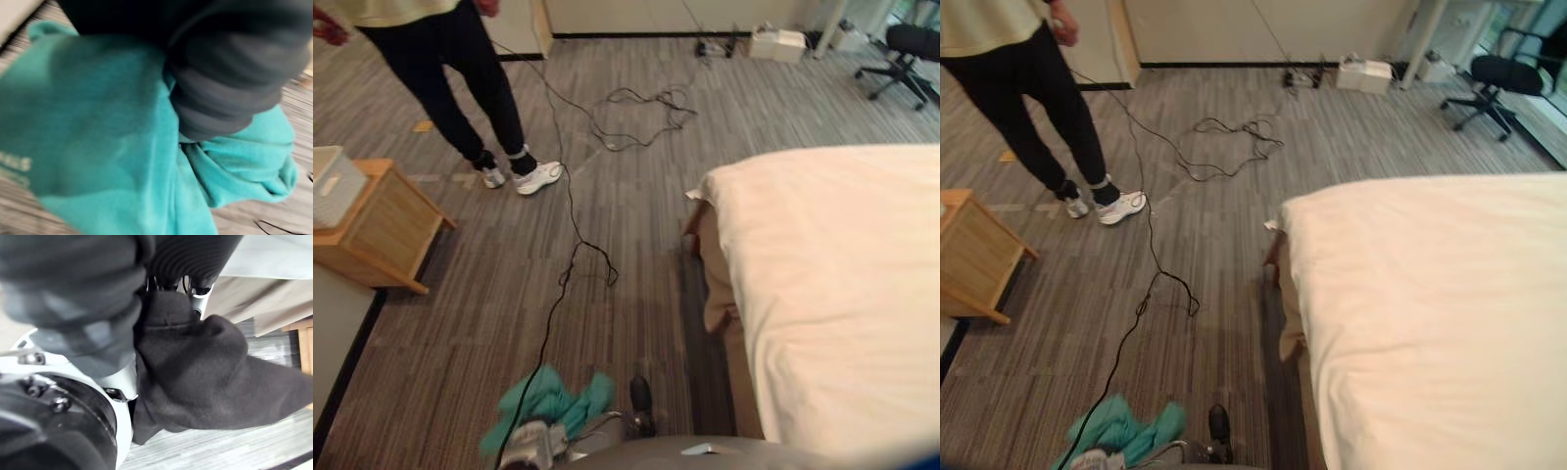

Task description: Tidy the bed and pick cloth on bed and put in laundry

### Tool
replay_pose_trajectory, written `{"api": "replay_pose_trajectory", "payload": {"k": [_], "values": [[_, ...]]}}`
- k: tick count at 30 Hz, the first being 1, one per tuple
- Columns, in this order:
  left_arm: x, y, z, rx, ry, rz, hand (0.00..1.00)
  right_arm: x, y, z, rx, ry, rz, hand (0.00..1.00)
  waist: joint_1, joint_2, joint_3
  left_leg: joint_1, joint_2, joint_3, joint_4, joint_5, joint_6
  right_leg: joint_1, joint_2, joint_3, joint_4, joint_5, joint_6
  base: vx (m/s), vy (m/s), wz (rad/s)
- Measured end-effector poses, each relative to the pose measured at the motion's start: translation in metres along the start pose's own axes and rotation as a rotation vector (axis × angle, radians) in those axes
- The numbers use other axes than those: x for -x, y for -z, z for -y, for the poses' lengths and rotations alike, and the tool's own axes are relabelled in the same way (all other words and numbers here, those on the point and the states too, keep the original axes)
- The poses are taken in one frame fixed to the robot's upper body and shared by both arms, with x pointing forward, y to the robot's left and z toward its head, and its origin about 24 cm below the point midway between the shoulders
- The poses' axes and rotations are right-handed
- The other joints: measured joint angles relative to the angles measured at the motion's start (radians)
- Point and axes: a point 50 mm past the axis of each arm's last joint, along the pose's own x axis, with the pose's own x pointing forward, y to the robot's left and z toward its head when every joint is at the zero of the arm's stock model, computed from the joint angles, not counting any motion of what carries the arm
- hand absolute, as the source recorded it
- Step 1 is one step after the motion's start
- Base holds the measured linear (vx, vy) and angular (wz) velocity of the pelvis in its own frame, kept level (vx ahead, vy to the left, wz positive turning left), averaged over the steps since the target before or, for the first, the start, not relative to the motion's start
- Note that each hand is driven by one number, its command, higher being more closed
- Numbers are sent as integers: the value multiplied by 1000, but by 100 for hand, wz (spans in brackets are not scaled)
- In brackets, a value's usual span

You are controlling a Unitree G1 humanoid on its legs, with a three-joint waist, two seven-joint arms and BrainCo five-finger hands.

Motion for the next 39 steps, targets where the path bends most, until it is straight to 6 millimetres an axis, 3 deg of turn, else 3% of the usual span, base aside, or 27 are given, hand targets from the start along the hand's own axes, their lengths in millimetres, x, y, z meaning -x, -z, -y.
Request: {"api": "replay_pose_trajectory", "payload": {"k": [2, 3, 6, 9, 12, 13, 14, 20, 27, 29, 32, 34, 35, 37, 39], "values": [[0, 6, -2, -54, 11, -10, 100, 0, 1, 0, -37, 0, 4, 100, 1, 10, -6, 5, -2, -52, 0, 3, 1, -45, 0, 57, 83, -43, -29, 122, -2, 65], [0, 8, -3, -84, 13, -14, 100, 0, 0, -1, -66, -7, 12, 100, 0, 15, -8, 5, 0, -76, 1, 8, 2, -74, 24, 101, 92, -77, -22, 98, -21, 67], [0, 4, 4, -219, 79, 9, 100, 1, -5, -1, -179, -33, 79, 100, -15, 43, -9, 10, 11, -177, -1, 15, -3, -173, 185, 346, -35, -155, -3, 58, -43, 103], [1, 5, 9, -296, 118, 15, 100, 2, -5, 1, -235, -39, 125, 100, -25, 49, -8, 45, 9, -181, -1, 11, 1, -179, 265, 532, -179, -150, -14, 40, -75, 89], [2, 5, 12, -309, 126, 19, 100, 2, -7, 1, -265, -43, 146, 100, -25, 40, -9, 51, -22, -176, -1, 11, 1, -197, 250, 566, -236, -110, -41, 28, -55, 38], [2, 7, 14, -315, 132, 16, 100, 2, -7, 3, -278, -38, 150, 100, -29, 45, -14, 55, -22, -176, -1, 6, -7, -190, 246, 562, -240, -115, -42, -5, -27, 18], [2, 5, 13, -347, 164, 41, 100, 1, -19, -3, -241, -49, 143, 100, -31, 28, 44, 101, -39, -182, -5, 8, -17, -117, 241, 538, -312, -115, -45, -2, -22, 14], [2, 6, 12, -333, 168, 40, 100, 1, -19, -3, -243, -49, 145, 100, -33, 26, 45, 104, -38, -174, -5, 2, -16, -117, 241, 545, -312, -115, -45, 0, 0, -4], [4, 20, 10, -47, 287, 55, 100, 2, -24, -3, -283, -56, 201, 100, -33, 20, 49, 119, -29, -102, 11, -41, -13, -106, 243, 600, -329, -109, -50, 14, -42, -30], [5, 15, 11, 118, 328, 104, 100, 2, -32, -5, -303, -64, 241, 100, -28, 23, 51, -22, -10, -78, 275, -159, -15, -123, 248, 622, -328, -103, -56, 76, -36, -14], [9, 5, 13, 318, 365, 213, 100, 4, -47, -7, -353, -70, 308, 100, -18, 42, 72, -209, 81, 25, 699, -208, -28, -94, 284, 616, -316, -100, -60, 45, -31, 12], [11, 1, 20, 352, 401, 246, 100, 7, -57, -6, -352, -67, 361, 100, 5, 59, 76, -202, 87, 31, 747, -210, -32, -53, 284, 614, -318, -113, -67, 21, -3, 20], [14, -6, 24, 359, 422, 290, 100, 11, -73, -5, -349, -66, 427, 100, 12, 57, 75, -190, 79, 26, 735, -215, -41, -48, 277, 614, -317, -130, -66, -30, 26, 22], [19, -21, 32, 337, 471, 381, 100, 19, -100, -4, -350, -66, 544, 100, 20, 84, 94, -160, 58, 8, 662, -225, -69, -50, 267, 610, -310, -137, -80, -110, 85, 21], [23, -31, 38, 325, 495, 440, 100, 24, -119, -10, -371, -87, 615, 100, 29, 82, 106, -171, 73, 15, 693, -308, -37, -36, 235, 595, -314, -132, -87, -105, 81, 5]]}}
